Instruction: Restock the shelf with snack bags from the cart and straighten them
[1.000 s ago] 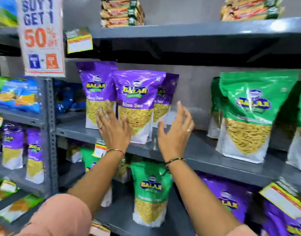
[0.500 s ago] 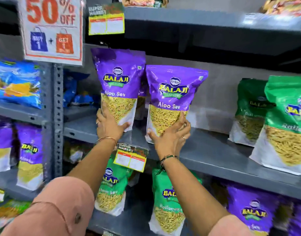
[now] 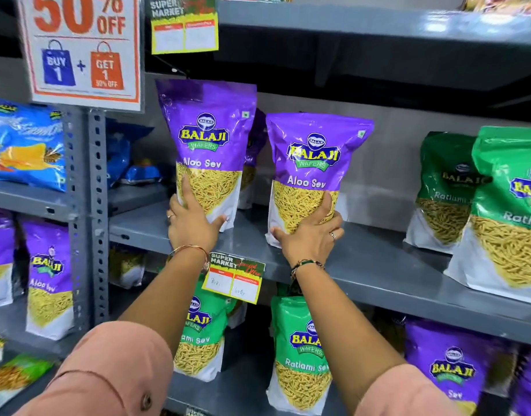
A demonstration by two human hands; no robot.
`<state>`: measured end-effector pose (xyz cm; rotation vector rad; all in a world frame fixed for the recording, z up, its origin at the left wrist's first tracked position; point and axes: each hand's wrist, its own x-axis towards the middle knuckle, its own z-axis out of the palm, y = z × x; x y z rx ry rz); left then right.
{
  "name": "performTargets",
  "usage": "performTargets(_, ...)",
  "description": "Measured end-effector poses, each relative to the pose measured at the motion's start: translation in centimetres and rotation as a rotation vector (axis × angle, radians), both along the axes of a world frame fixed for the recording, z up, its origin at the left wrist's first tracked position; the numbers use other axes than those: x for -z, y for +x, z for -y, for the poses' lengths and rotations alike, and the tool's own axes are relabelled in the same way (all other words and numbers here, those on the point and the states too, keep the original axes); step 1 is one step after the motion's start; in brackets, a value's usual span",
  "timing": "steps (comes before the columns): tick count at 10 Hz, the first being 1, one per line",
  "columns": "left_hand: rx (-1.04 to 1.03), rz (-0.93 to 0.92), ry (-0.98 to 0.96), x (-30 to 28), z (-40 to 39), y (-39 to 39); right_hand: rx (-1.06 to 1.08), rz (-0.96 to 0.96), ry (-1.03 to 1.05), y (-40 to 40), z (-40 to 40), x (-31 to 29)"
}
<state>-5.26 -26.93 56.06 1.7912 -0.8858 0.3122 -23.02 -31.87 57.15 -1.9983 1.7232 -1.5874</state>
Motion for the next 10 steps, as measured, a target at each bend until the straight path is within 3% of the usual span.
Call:
performTargets(8, 0.04, -0.012, 0.046, -0.2, -0.1, -0.4, 0.029, -0.029, -0.002, 0.3, -0.3, 0.5)
performTargets(9, -0.004, 0.043, -0.099, -0.7, -0.6, -1.6, -0.083, 0.047, 0.032, -0.8, -0.5, 0.2)
performTargets(10, 0.024, 0.244, -0.241, -2.3, -0.8, -4.9, -0.125, 0.003, -0.154, -3.7, -1.2, -0.6)
